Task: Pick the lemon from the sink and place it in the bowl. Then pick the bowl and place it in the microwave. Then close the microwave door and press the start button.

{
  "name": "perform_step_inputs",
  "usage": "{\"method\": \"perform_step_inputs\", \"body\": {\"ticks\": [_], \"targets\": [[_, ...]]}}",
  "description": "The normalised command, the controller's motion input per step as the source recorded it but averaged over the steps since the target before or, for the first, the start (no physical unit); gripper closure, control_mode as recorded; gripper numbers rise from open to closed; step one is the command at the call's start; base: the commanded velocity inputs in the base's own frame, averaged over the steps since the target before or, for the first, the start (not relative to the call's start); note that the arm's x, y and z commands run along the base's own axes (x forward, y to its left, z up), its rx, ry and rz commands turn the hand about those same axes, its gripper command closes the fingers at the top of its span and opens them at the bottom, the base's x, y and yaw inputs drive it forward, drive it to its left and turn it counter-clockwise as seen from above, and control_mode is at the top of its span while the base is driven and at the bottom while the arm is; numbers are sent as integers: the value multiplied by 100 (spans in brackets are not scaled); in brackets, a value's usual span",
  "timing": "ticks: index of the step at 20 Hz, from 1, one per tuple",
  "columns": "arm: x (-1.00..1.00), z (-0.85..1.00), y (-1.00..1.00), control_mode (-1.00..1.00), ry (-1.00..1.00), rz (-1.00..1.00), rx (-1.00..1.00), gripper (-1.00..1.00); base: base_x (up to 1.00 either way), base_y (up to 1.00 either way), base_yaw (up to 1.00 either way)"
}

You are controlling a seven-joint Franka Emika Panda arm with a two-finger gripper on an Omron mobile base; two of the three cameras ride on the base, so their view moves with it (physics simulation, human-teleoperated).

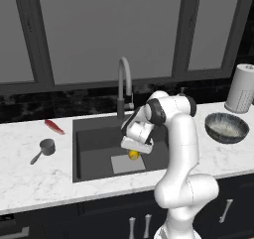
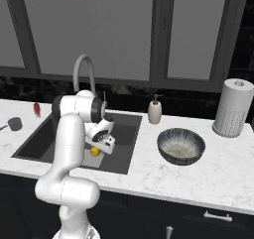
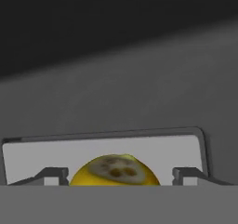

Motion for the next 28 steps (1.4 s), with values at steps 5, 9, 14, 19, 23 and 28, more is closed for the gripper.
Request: {"method": "perform_step_inputs", "body": {"ticks": [5,9,14,19,23,28], "targets": [[-28,7,-7,-100,-10,2,1,100,0,0,0],[-13,61,-52,-100,-7,14,2,100,0,0,0],[-9,100,-56,-100,-8,9,-3,100,0,0,0],[-14,100,-39,-100,-7,6,-10,100,0,0,0],[-31,100,-30,-100,-5,1,-11,100,0,0,0],[-30,100,-29,-100,-3,0,-9,100,0,0,0]]}}
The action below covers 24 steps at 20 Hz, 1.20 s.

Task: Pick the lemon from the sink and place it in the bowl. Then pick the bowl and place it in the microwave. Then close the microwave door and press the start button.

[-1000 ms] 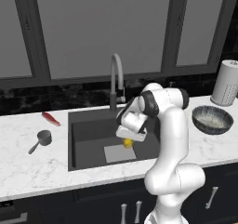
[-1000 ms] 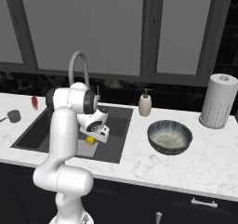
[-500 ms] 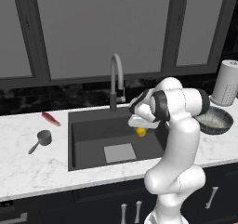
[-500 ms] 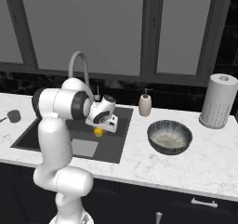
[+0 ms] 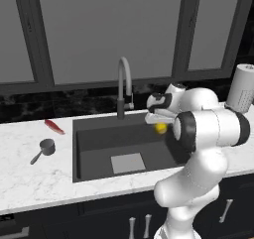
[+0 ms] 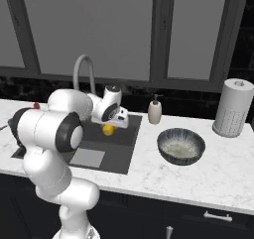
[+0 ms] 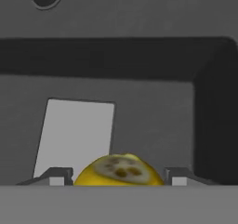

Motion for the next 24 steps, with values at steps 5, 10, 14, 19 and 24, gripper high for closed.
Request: {"method": "perform_step_inputs", "body": {"ticks": [5,10,14,19,24], "targets": [[-34,70,-73,-100,0,0,-5,100,0,0,0],[-27,31,-98,-100,0,0,-3,100,0,0,0],[-25,22,-100,-100,0,0,0,100,0,0,0],[-2,2,-100,-100,1,0,-6,100,0,0,0],[0,0,-90,-100,10,-7,0,100,0,0,0]]}}
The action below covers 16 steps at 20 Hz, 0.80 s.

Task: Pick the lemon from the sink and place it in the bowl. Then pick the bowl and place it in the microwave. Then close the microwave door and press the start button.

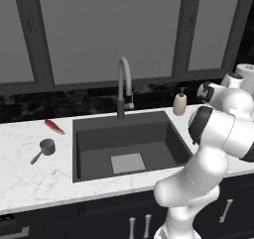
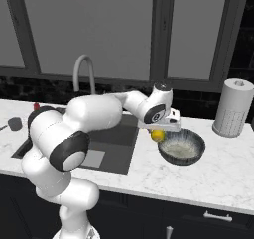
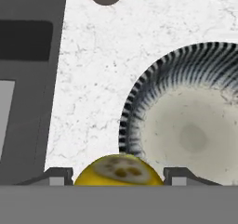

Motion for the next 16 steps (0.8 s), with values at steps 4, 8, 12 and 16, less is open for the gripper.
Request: {"method": "perform_step_inputs", "body": {"ticks": [4,8,12,16], "targets": [[1,-1,-81,-100,2,-10,0,100,0,0,0],[8,-20,-45,-100,1,-2,0,-100,0,0,0],[15,-36,0,-100,4,0,-4,-100,0,0,0],[-4,-3,3,-100,0,0,-5,-100,0,0,0]]}}
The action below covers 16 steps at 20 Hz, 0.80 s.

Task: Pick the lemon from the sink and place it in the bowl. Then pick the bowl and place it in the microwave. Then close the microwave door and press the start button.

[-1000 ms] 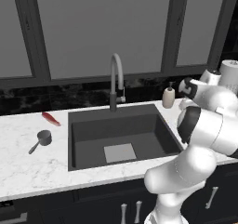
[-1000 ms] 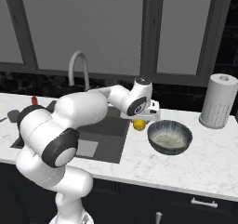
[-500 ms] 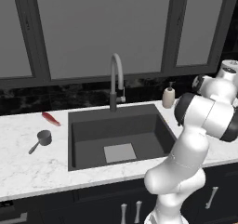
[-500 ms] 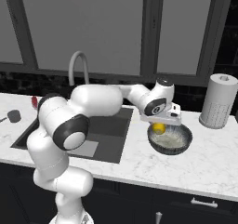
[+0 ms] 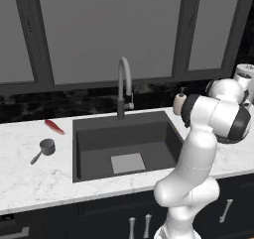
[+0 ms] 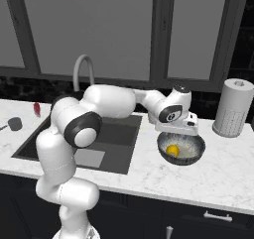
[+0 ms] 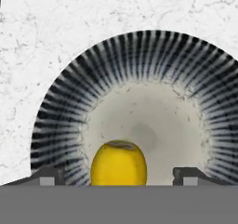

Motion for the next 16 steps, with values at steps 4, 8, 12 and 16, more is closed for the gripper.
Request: {"method": "perform_step_inputs", "body": {"ticks": [4,8,12,16], "targets": [[-28,0,27,-100,0,2,-14,-100,0,0,0],[-36,-16,90,-100,3,5,-35,-100,0,0,0],[-15,-63,95,-100,15,6,-37,-100,0,0,0],[0,-45,24,-100,17,1,-25,-100,0,0,0]]}}
